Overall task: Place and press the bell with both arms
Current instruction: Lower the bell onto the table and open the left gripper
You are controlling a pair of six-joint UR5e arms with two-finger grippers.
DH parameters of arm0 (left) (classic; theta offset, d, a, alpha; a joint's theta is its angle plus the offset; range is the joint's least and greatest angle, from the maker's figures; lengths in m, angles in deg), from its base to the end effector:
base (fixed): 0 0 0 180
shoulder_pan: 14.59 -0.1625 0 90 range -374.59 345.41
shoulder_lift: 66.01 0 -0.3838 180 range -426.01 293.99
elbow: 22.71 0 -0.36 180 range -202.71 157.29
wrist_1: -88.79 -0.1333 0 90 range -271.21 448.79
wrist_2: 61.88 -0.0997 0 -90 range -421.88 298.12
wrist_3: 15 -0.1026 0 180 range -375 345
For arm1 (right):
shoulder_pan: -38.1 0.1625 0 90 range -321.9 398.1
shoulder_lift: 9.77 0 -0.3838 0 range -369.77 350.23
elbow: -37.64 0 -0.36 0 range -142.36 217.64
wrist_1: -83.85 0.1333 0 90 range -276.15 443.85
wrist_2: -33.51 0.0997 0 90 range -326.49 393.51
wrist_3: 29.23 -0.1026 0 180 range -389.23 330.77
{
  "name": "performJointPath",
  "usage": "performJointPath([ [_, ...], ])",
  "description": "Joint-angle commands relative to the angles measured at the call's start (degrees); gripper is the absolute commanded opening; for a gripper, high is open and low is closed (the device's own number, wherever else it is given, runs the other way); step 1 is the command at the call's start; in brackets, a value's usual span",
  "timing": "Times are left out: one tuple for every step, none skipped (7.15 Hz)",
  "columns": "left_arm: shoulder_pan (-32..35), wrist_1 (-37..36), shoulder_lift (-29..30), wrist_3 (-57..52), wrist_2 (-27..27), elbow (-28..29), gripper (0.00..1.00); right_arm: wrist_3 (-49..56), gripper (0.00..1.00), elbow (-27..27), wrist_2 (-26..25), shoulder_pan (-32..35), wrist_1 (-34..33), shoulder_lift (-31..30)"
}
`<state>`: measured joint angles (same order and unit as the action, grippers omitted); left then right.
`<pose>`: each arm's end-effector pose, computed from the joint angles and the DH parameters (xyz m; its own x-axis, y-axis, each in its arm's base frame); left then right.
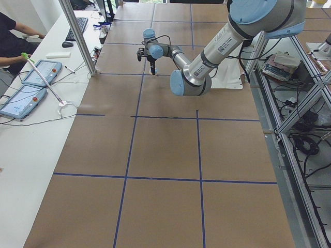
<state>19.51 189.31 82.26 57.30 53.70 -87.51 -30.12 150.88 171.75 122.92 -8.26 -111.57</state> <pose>0.5829 -0.5021 0.1662 0.6502 -0.1090 -0.7519 0.0646 0.9940 -0.0883 0.0219 -0.3874 0.5181 0.6537 -0.1653 0.7385 0.0789 0.9854 0.1507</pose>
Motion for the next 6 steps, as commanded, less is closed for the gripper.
performJointPath([
  [-0.96, 0.38, -0.09, -0.06, -2.18, 0.2, 0.19, 0.01, 1.0, -0.13, 0.19, 0.0, 0.0, 0.03],
  [-1.58, 0.47, -0.09, 0.03, -3.16, 0.2, 0.27, 0.01, 1.0, -0.39, 0.19, 0.0, 0.0, 0.03],
  [-1.67, 0.55, -0.09, -0.06, -3.17, 0.2, 0.29, 0.01, 1.0, -0.4, 0.19, 0.0, 0.0, 0.03],
  [-1.67, 0.55, -0.09, -0.06, -3.17, 0.2, 0.34, 0.01, 1.0, -0.4, 0.28, 0.0, 0.0, 0.03],
  [-1.67, 0.55, -0.18, -0.06, -3.17, 0.2, 0.73, 0.01, 1.0, -0.4, 0.28, 0.0, 0.0, 0.03],
  [-1.67, 0.55, -0.18, -0.06, -3.17, 0.2, 0.79, 0.01, 1.0, -0.4, 0.2, 0.0, 0.0, 0.03],
])
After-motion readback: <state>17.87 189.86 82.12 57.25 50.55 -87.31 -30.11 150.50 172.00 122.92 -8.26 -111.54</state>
